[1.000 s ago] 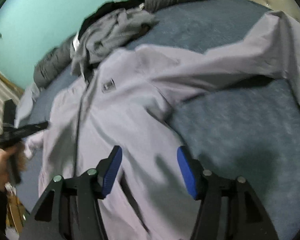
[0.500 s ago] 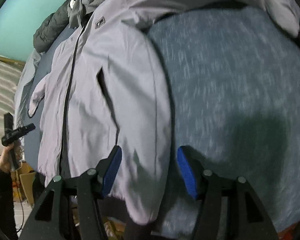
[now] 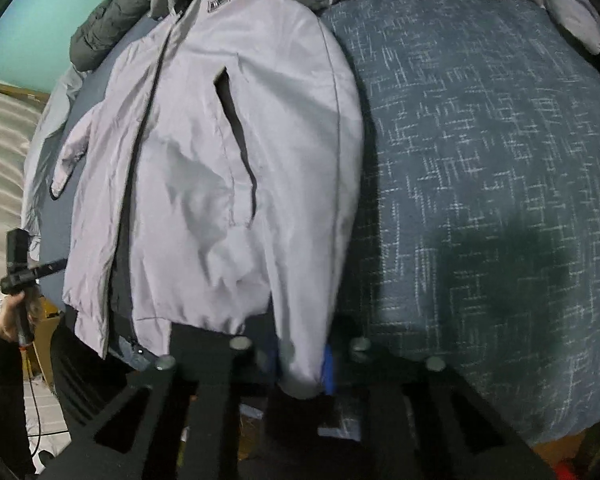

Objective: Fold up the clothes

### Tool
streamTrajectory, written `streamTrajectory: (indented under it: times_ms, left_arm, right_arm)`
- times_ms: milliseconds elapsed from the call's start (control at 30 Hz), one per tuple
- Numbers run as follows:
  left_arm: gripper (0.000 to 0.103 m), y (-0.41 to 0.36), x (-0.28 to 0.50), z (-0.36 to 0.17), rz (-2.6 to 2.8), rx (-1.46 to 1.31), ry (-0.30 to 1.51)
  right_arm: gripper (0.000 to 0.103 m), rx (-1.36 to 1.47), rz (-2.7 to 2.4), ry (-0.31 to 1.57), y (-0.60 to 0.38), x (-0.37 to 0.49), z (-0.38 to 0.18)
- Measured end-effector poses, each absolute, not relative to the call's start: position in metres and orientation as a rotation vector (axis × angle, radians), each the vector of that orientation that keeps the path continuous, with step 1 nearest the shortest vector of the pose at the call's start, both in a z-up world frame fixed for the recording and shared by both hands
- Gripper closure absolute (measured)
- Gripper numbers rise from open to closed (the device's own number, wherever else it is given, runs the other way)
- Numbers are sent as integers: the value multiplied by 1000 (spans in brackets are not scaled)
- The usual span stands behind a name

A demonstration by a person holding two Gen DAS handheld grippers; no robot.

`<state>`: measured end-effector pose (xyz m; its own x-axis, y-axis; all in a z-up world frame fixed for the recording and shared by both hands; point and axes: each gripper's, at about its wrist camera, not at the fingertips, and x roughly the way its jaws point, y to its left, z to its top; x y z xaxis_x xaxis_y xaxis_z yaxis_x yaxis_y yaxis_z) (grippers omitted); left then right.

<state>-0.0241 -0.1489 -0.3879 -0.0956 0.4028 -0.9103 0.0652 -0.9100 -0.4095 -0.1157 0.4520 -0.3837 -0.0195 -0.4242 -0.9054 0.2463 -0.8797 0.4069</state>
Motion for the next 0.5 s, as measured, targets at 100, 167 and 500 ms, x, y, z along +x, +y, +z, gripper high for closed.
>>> streamTrajectory:
  times_ms: [100,167,500]
  left_arm:
    - [42,-143,-23,-387,2106,-1922,-501]
    - [54,-140,-23,-385,2115,-1912,-490]
    - [62,-126,-22,-376,2157,-1857,-436]
  right_arm:
    - [93,1806,-1970,-164,460,-112,-373]
    - [93,1808,-1983,-147,464,-110,-366]
    - [64,1643,-2053,-27,392,-106,-314]
